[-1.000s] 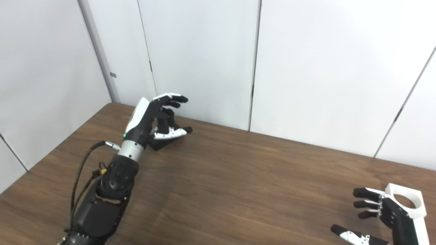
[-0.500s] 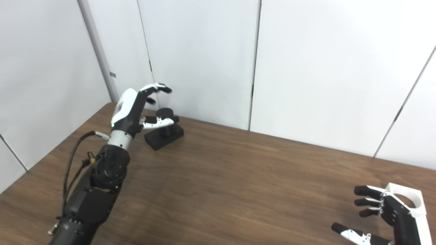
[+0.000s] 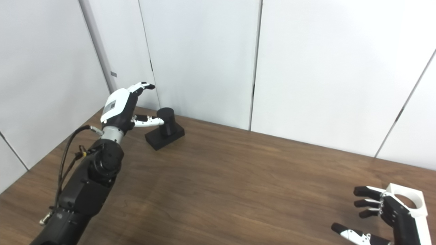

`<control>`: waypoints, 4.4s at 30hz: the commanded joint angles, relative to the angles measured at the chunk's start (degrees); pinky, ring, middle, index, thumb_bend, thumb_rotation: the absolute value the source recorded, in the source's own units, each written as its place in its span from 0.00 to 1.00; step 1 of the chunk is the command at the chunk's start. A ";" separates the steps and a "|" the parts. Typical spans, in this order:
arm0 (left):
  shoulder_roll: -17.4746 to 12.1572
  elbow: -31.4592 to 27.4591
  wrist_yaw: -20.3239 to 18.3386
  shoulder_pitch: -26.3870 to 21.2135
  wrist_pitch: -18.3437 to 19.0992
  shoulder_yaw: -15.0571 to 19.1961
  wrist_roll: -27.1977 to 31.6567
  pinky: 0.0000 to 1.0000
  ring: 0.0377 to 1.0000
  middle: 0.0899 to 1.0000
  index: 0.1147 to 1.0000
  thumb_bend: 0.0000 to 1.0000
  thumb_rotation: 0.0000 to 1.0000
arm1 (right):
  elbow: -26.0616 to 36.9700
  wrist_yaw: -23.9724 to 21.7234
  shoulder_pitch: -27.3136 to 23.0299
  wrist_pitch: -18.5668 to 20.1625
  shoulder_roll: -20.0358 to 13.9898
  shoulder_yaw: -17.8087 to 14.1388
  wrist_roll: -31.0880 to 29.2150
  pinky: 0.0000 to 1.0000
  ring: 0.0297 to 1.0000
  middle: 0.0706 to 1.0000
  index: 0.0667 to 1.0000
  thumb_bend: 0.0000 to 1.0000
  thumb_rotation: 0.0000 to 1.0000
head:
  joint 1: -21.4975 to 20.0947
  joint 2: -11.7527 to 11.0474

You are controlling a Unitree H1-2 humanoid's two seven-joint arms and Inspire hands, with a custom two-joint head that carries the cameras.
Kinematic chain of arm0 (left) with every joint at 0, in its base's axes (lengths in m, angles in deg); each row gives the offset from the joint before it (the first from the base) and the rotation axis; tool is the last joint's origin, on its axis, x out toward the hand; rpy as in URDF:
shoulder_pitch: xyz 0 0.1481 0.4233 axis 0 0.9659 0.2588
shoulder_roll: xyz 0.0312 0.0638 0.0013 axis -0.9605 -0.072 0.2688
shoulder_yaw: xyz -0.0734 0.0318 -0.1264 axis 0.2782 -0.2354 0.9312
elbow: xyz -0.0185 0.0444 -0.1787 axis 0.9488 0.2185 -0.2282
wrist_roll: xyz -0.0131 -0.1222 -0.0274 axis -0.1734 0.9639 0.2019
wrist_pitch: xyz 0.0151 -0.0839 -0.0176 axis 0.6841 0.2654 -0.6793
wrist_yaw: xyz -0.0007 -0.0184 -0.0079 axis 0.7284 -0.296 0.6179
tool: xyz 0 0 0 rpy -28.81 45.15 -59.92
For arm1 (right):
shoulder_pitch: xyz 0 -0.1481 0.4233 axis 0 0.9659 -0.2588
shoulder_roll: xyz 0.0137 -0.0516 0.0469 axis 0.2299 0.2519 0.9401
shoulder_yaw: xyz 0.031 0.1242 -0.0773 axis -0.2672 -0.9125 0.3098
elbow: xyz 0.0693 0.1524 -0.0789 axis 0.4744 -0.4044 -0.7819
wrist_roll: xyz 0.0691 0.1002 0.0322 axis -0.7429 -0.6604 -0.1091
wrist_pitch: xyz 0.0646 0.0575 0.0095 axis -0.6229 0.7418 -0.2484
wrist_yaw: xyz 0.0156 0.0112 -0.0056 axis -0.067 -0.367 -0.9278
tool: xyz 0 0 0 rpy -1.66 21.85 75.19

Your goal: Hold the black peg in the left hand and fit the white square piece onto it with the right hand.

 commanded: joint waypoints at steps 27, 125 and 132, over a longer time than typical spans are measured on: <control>-3.49 10.60 -4.37 -5.75 13.92 -10.20 -8.05 1.00 1.00 1.00 0.83 1.00 0.66 | 5.66 -0.32 -0.94 1.78 -0.14 -0.39 -0.37 0.43 0.57 0.63 0.59 0.48 0.00 | -0.68 1.12; -1.89 2.21 -15.07 -0.23 -20.36 -31.78 -6.54 0.88 0.94 0.89 0.42 0.52 0.07 | 7.59 0.55 -0.99 3.41 1.82 -0.74 0.28 0.47 0.59 0.67 0.45 0.49 0.12 | -12.03 5.75; -0.09 -0.86 -18.45 1.01 -20.67 -33.77 -7.23 0.89 0.95 0.90 0.42 0.52 0.07 | 3.15 1.88 -1.10 -2.76 1.42 -0.72 1.07 0.48 0.59 0.67 0.46 0.50 0.12 | -15.74 6.82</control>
